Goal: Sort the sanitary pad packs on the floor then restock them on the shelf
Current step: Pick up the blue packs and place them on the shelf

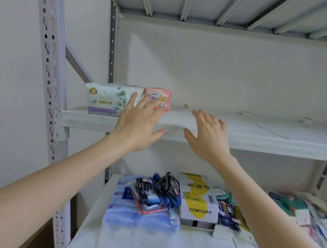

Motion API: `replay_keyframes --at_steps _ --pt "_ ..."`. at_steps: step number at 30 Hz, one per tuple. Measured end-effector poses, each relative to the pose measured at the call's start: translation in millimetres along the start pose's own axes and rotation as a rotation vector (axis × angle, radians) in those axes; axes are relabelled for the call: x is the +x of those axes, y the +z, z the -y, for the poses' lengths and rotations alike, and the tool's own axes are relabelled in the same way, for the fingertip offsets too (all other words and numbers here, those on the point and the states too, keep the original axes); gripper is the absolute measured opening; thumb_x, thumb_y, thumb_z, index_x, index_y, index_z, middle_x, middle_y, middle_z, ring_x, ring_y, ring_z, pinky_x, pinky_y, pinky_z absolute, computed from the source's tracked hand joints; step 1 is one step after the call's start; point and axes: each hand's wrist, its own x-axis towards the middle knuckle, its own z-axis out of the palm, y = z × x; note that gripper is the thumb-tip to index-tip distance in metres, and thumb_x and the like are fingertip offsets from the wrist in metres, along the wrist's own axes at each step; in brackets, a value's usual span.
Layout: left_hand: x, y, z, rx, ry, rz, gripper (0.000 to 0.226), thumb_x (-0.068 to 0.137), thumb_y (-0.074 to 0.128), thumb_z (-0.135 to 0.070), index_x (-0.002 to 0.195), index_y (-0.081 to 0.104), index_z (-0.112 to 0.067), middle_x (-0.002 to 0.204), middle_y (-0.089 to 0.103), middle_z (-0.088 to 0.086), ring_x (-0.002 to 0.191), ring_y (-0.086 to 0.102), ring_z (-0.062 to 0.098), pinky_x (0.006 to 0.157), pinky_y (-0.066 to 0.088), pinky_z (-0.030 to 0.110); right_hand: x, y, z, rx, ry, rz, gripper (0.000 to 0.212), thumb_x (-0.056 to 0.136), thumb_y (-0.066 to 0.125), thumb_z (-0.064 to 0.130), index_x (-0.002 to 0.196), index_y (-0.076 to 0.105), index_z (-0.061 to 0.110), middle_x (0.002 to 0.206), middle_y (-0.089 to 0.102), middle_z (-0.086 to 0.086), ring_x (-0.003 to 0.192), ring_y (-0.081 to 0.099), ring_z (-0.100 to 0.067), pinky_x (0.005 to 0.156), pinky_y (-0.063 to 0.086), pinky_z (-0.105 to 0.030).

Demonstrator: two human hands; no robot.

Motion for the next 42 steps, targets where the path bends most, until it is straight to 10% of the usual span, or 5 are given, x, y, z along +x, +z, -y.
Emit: replay_keyframes --at_steps 42 --pt "-524.1 59.7 -480.9 -0.286 -0.034 1.031 0.073 0.096 0.039 -0.049 0.155 0.006 -0.02 0.163 0.002 0.007 0.15 -0.003 0.024 0.116 -0.007 0.052 -688.7 -16.5 -162.4 -0.043 0.244 1.06 0.071 0.098 0.035 0.045 0.155 0.002 0.02 0.163 0.005 -0.001 0.149 0.003 -0.017 0.118 0.004 -0.047"
